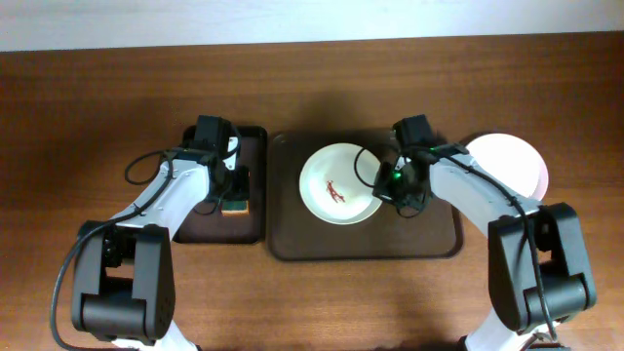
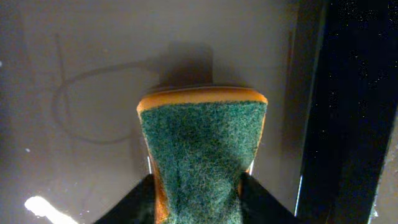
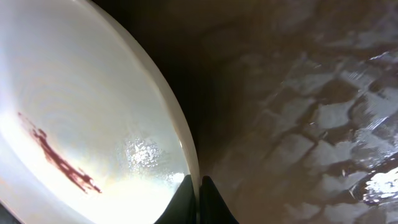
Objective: Clean dirty plates on tray and stack at the side
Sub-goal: 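Dip the sponge in the left tray's water with the left gripper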
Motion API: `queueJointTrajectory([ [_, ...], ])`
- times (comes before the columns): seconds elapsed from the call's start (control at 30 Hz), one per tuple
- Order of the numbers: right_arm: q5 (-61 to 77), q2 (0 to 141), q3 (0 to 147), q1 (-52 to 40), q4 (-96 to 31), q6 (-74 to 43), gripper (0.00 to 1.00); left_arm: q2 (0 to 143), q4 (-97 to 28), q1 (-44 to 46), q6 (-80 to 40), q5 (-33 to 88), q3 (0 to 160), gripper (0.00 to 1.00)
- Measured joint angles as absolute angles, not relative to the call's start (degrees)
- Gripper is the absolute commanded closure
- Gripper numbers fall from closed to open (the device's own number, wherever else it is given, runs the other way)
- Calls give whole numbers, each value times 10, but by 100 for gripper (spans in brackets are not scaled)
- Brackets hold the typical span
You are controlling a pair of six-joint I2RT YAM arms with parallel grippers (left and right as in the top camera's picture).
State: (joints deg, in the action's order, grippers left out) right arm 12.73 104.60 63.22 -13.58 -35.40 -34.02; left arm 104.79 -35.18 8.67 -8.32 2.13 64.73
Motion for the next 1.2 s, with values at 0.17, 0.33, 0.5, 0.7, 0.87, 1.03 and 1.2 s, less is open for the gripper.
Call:
queueJointTrajectory([
  [0.17,116,1046,632,-140,-353,-345,94,1048,-352,87,-83,23,647,64],
  [0.33,114,1046,632,-140,-353,-346,91,1048,-368,87,-83,19,651,66],
  [0.5,112,1046,632,-140,-353,-346,91,1048,-387,87,-83,15,683,77],
  [0.7,112,1046,632,-140,-356,-346,91,1048,-394,87,-83,22,682,68],
  [0.87,112,1046,632,-140,-357,-346,91,1048,-359,87,-84,26,645,73],
  [1.03,112,1046,632,-140,-357,-346,91,1048,-346,87,-84,30,639,100],
  [1.2,112,1046,632,-140,-358,-346,91,1046,-353,87,-84,30,639,100],
])
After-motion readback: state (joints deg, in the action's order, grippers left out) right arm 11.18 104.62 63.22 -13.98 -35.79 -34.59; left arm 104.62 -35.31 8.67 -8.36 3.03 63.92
